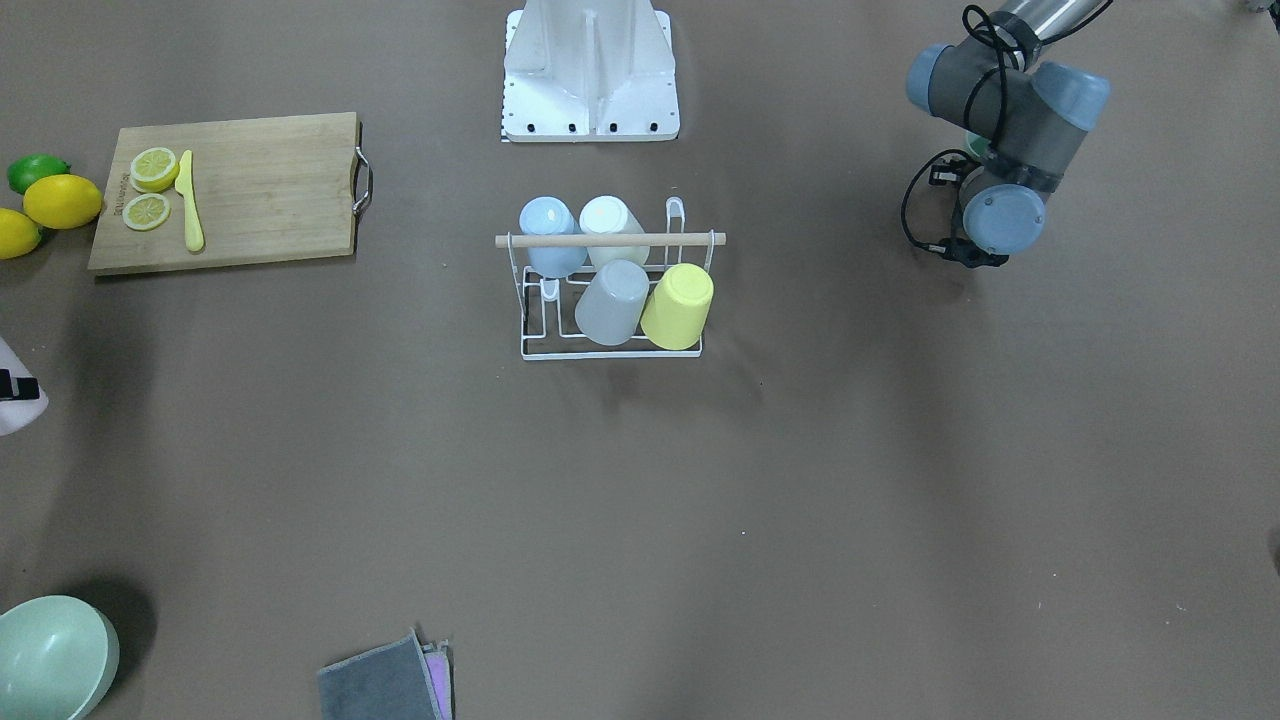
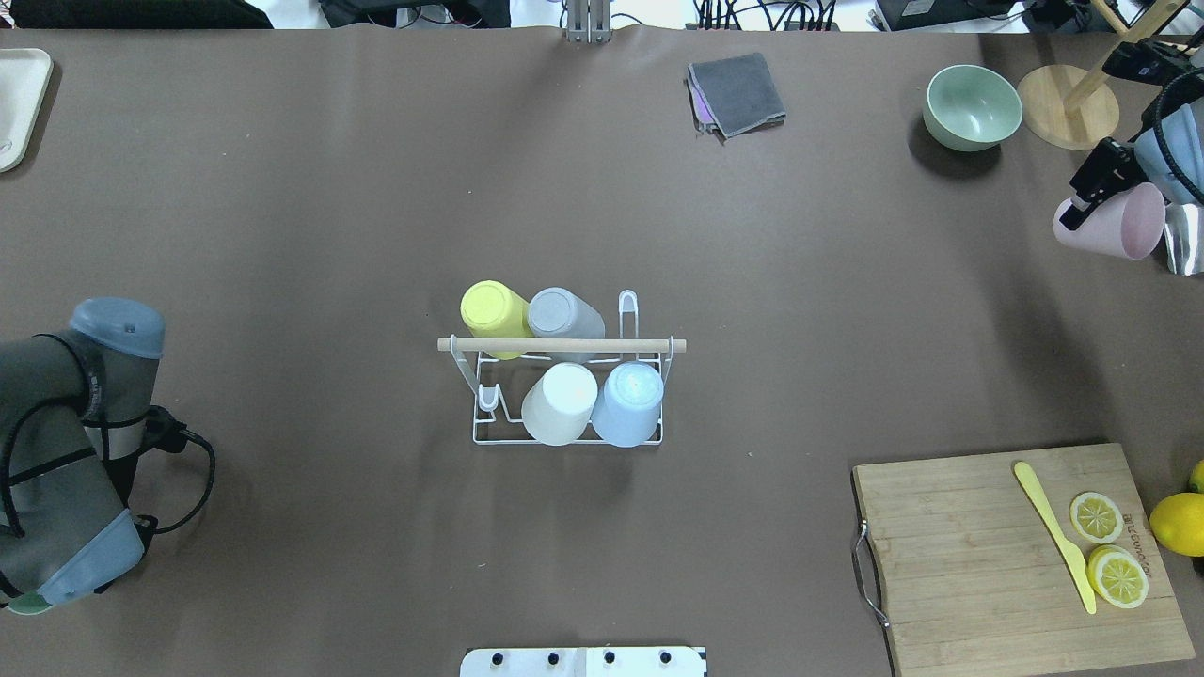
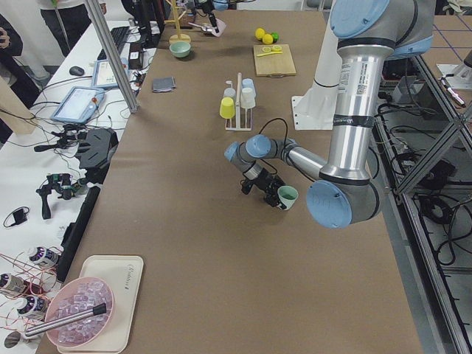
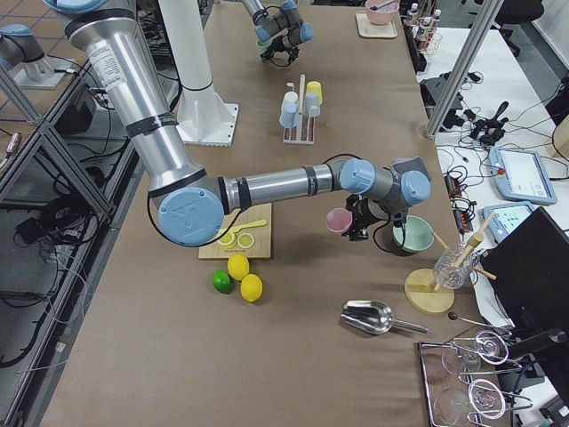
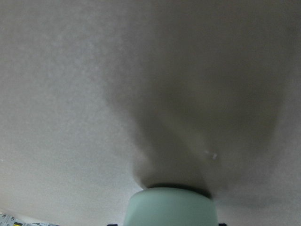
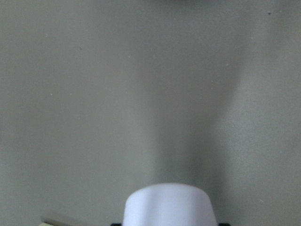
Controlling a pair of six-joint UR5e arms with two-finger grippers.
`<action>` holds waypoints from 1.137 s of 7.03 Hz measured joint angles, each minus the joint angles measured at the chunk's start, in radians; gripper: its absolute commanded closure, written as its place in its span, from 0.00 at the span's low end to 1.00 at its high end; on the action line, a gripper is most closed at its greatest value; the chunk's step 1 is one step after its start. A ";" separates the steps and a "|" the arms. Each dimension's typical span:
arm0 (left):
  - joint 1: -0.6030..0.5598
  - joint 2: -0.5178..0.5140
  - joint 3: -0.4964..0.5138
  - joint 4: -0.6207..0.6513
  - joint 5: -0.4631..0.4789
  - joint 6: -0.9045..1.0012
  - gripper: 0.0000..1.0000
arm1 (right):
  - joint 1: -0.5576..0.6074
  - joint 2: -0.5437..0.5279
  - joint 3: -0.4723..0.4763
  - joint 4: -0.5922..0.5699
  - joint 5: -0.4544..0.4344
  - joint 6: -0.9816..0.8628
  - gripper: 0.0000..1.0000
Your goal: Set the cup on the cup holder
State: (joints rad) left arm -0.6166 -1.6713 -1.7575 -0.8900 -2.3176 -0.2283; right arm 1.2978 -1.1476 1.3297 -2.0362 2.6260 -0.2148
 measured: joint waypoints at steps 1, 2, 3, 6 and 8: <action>-0.004 -0.001 -0.001 0.000 0.000 -0.001 0.60 | -0.006 -0.006 0.005 0.004 0.024 -0.026 0.76; -0.010 -0.003 0.001 -0.002 0.000 -0.003 0.67 | -0.010 -0.010 0.005 0.017 0.056 -0.060 0.76; -0.022 -0.004 0.004 -0.003 0.000 -0.003 0.67 | -0.012 -0.014 0.004 0.048 0.108 -0.086 0.76; -0.122 -0.016 0.004 -0.023 0.000 0.001 0.75 | -0.016 -0.064 -0.003 0.253 0.337 -0.111 0.76; -0.190 -0.038 0.008 -0.068 0.002 0.000 0.76 | -0.017 -0.107 -0.011 0.372 0.505 -0.194 0.76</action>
State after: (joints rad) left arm -0.8067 -1.7089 -1.7499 -0.9580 -2.3157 -0.2287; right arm 1.2810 -1.2544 1.3185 -1.6644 3.1305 -0.4089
